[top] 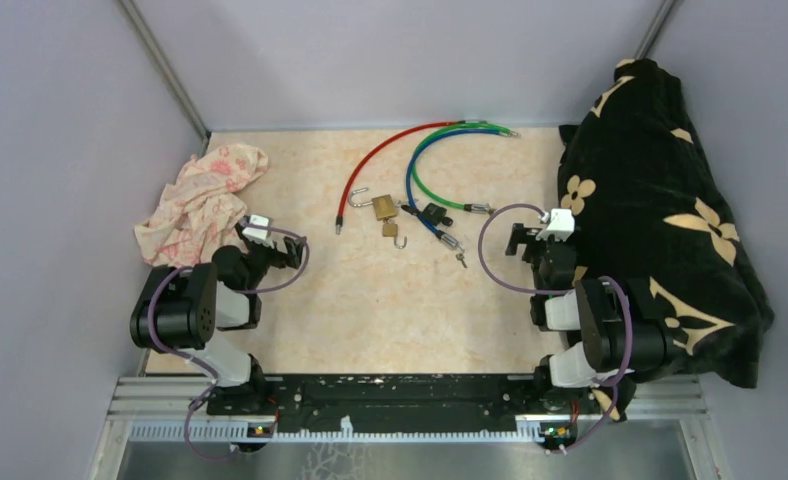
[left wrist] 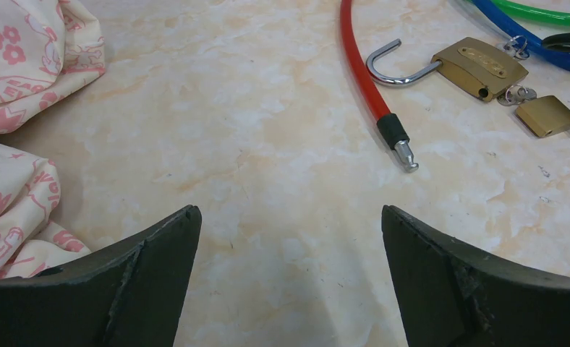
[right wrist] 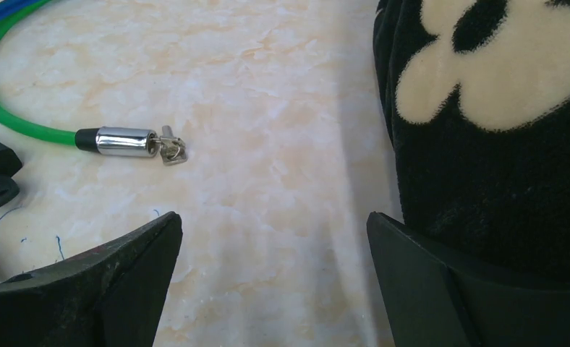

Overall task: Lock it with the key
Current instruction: Pick up the lock from the center of the board.

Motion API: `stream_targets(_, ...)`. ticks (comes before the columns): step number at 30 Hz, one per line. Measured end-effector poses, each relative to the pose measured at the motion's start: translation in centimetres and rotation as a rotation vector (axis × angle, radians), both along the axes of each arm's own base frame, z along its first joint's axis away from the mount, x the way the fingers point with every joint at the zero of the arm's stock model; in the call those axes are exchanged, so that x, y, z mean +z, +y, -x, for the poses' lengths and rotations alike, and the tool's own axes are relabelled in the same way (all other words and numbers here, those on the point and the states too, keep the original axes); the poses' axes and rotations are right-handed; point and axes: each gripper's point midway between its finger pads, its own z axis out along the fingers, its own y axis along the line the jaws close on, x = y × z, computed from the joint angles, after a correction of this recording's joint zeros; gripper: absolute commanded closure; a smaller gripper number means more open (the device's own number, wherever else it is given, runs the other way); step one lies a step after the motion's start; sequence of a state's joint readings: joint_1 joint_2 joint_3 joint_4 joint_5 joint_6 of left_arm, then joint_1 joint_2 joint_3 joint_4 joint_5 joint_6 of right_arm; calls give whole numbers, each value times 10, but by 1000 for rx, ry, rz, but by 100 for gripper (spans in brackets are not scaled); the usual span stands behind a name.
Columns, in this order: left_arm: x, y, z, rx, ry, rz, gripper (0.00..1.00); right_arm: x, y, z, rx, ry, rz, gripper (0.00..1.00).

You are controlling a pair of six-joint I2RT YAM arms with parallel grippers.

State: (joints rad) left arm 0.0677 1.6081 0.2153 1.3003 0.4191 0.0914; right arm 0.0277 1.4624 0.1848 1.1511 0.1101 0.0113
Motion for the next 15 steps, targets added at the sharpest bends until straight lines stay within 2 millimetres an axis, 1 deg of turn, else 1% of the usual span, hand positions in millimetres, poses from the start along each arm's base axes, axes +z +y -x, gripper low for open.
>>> stream_targets(2,0,0,0,0,0,0,1,0,0,0,0,2,0,2)
stream_targets(5,0,0,0,0,0,-1,1,-2,0,2,-1,53,0,2)
stream_targets(7,0,0,0,0,1,-4,1,13,0,-5,-9,61,-18,2)
stream_targets(8,0,0,0,0,0,-4,1,28,2,-12,-4,54,-33,2)
stream_targets(10,0,1,-1,3,1,-6,1,68,13,-29,48,18,-60,2)
stream_targets(11,-1,2,-1,12,9,-5,1,92,23,-37,102,-1,-81,2)
stream_targets(12,-1,4,-3,21,23,0,1,110,32,-43,149,-14,-96,2)
stream_targets(13,0,5,-8,31,40,7,1,127,44,-47,207,-20,-113,2)
stream_targets(14,4,10,-17,45,64,16,1,140,53,-50,250,-23,-125,2)
stream_targets(15,14,13,-28,55,72,21,1,151,64,-51,302,-13,-138,3)
